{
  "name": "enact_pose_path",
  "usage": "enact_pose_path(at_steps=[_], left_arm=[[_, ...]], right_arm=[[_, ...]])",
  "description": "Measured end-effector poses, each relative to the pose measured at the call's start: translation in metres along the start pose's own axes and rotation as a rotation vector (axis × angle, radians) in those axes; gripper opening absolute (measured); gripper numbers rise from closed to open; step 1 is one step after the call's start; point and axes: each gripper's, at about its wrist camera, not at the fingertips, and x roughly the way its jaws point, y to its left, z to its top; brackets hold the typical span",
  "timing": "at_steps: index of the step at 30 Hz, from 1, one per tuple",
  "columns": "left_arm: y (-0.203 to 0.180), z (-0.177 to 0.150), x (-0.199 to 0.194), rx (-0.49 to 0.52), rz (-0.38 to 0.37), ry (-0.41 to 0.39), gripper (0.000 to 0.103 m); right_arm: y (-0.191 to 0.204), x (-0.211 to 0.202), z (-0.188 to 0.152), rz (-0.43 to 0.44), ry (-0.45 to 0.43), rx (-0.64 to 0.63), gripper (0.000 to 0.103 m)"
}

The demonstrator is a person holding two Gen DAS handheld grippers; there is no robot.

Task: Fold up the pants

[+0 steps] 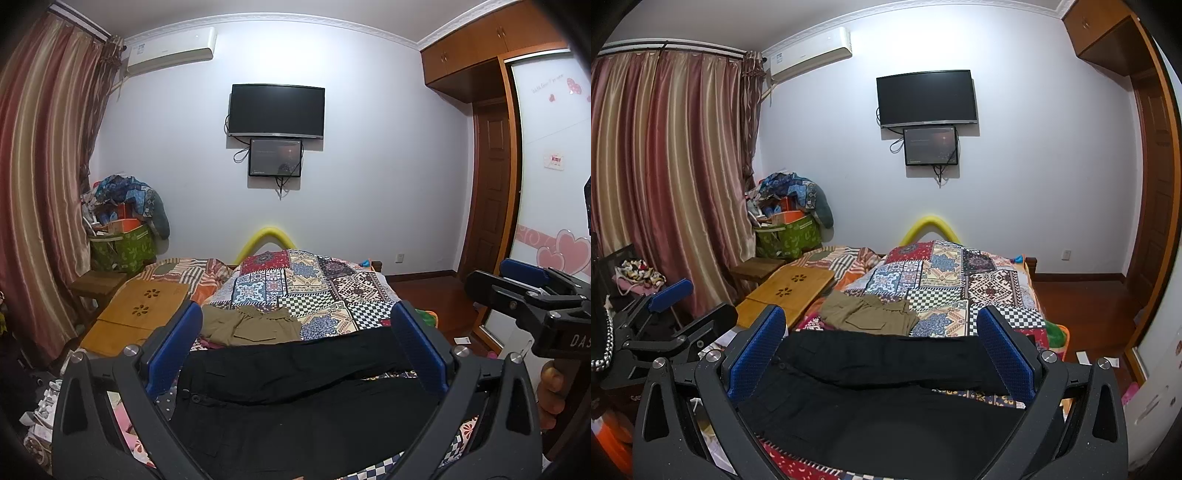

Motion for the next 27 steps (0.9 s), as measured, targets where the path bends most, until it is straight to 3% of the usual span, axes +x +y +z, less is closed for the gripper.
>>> enact_pose_path(at_steps=[27], left_arm=[[0.0034,-0.0015,0.0010,-0.007,0.012,-0.003,0.103]], right_arm=[[0.0013,0.0009,0.0016,0.026,0.006,0.008,0.103]])
